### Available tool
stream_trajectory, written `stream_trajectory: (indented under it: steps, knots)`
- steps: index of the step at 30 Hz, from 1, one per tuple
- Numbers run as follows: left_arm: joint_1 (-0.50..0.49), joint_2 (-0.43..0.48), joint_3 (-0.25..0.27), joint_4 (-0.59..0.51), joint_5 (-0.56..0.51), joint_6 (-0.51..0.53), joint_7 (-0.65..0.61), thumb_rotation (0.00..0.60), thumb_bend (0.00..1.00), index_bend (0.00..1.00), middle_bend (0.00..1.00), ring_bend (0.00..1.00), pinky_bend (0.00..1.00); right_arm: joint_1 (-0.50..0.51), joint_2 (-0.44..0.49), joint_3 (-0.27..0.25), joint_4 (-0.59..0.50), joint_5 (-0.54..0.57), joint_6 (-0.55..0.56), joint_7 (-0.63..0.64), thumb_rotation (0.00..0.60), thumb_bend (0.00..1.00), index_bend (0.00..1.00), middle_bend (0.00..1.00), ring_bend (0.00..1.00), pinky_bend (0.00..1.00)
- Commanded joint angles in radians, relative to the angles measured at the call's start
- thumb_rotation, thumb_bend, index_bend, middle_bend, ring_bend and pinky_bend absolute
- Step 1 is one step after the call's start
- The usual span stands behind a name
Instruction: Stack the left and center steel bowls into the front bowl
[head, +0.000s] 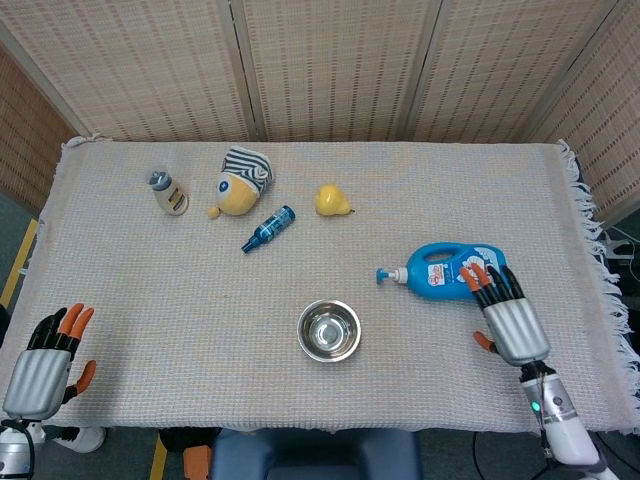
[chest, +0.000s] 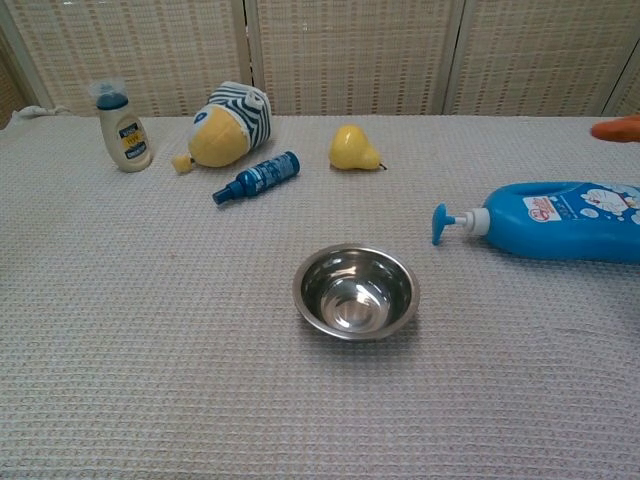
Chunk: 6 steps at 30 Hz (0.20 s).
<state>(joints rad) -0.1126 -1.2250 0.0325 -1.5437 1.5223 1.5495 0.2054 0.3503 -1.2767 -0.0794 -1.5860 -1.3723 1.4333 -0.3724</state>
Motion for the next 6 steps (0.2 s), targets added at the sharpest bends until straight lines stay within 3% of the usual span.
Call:
stream_trajectory:
  steps: [1,6]
  knots:
    - [0.003,0.007,-0.013,0.011,0.002,0.016,0.002,0.600,0.39,0.00,0.00,0.00,0.10,-0.127,0.057,0.022,-0.068,0.099,0.107,-0.022,0.600,0.08,0.00,0.00,0.00,0.00]
    - [0.004,0.010,-0.029,0.019,-0.018,0.003,-0.008,0.600,0.39,0.00,0.00,0.00,0.10,-0.150,0.079,0.048,-0.072,0.075,0.126,0.013,0.600,0.08,0.00,0.00,0.00,0.00]
